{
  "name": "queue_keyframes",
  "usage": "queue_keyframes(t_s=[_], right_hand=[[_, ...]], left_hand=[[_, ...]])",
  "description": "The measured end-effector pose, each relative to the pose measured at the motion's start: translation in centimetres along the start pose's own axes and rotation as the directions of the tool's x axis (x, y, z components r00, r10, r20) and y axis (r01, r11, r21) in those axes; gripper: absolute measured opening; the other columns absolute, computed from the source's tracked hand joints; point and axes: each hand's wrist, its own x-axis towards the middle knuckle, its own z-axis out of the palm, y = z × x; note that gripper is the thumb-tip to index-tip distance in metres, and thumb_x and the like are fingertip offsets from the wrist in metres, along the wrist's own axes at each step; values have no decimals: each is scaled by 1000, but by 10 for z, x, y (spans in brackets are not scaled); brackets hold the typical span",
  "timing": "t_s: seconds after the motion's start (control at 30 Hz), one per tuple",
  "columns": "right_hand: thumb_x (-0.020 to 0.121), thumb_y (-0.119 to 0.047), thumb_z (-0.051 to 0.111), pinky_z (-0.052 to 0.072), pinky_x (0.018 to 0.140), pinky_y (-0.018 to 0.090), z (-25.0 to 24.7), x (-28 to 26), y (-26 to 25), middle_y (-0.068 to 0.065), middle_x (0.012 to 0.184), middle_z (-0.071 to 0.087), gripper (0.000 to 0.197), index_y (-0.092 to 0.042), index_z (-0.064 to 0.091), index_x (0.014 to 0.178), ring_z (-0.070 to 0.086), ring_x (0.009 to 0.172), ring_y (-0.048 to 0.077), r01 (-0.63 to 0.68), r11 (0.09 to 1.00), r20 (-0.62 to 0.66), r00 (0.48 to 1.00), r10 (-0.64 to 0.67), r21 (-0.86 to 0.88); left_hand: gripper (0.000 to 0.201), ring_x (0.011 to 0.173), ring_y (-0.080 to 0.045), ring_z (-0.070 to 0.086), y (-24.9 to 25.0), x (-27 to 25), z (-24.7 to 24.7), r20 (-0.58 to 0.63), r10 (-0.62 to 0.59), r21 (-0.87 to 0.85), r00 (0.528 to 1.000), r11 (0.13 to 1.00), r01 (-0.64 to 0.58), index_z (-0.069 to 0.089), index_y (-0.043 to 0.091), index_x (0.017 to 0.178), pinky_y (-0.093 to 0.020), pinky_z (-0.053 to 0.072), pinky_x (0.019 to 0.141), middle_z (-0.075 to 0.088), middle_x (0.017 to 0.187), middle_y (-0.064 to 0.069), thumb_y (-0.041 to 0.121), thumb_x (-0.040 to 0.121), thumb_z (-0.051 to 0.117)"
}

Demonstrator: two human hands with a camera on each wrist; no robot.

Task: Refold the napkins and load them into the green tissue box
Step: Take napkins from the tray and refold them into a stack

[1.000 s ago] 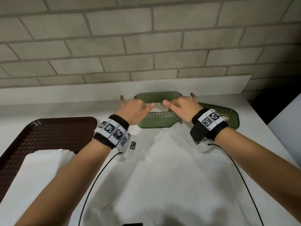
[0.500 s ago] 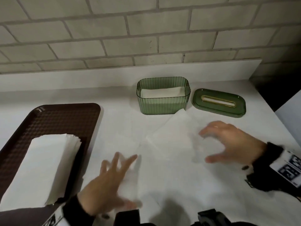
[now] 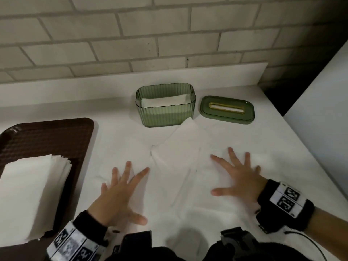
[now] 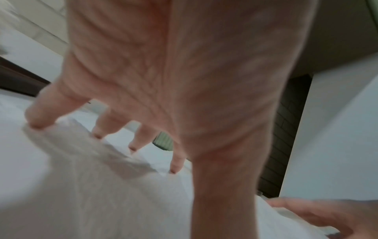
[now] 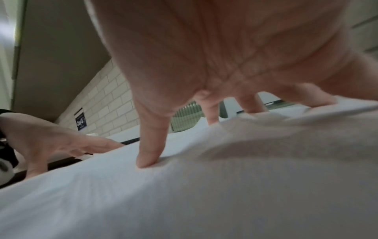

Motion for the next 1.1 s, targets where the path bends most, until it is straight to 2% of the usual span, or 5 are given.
queue_keyframes(t_s=[0.2,0.37,0.63,0.83,1.1], right_hand=[[76,-52,73,20,119,36,-46,4,-11,-4,157,23,65,-39,47,134,14,149,16,269,922,-181,957,-225,277],[76,-38,78,38,97,28,-74,-16,43,-2,134,53,67,-27,44,133,49,120,19,66,983,-229,973,-25,172],[57,-47,89,40,97,35,-39,-13,64,16,125,41,124,-15,13,150,47,114,33,-164,976,-174,967,187,140],[64,-7,85,40,55,18,-47,-24,52,-2,58,44,92,-22,32,138,43,50,9,99,952,-457,888,47,290],[66,-8,85,49,67,19,-98,-76,3,-5,70,67,49,-33,62,102,56,62,11,595,691,-706,687,-173,410]], left_hand=[[111,147,-15,22,-13,3,-21,-278,25,-151,960,986,-69,0,53,148,-56,10,118,12,162,13,90,57,53],[86,116,-20,53,-54,11,-39,-379,-110,-244,919,970,15,44,24,140,-40,47,98,50,138,-2,70,68,57],[57,119,-20,54,3,32,-53,-418,101,-142,903,974,-175,55,20,131,-39,46,99,54,132,1,49,84,68],[54,114,-14,56,71,58,-65,-427,296,-75,855,930,-360,55,19,132,-33,46,97,54,130,1,45,87,66],[108,132,0,40,130,76,-81,-516,331,-525,790,607,-597,28,31,148,-16,35,103,39,150,12,39,60,90]])
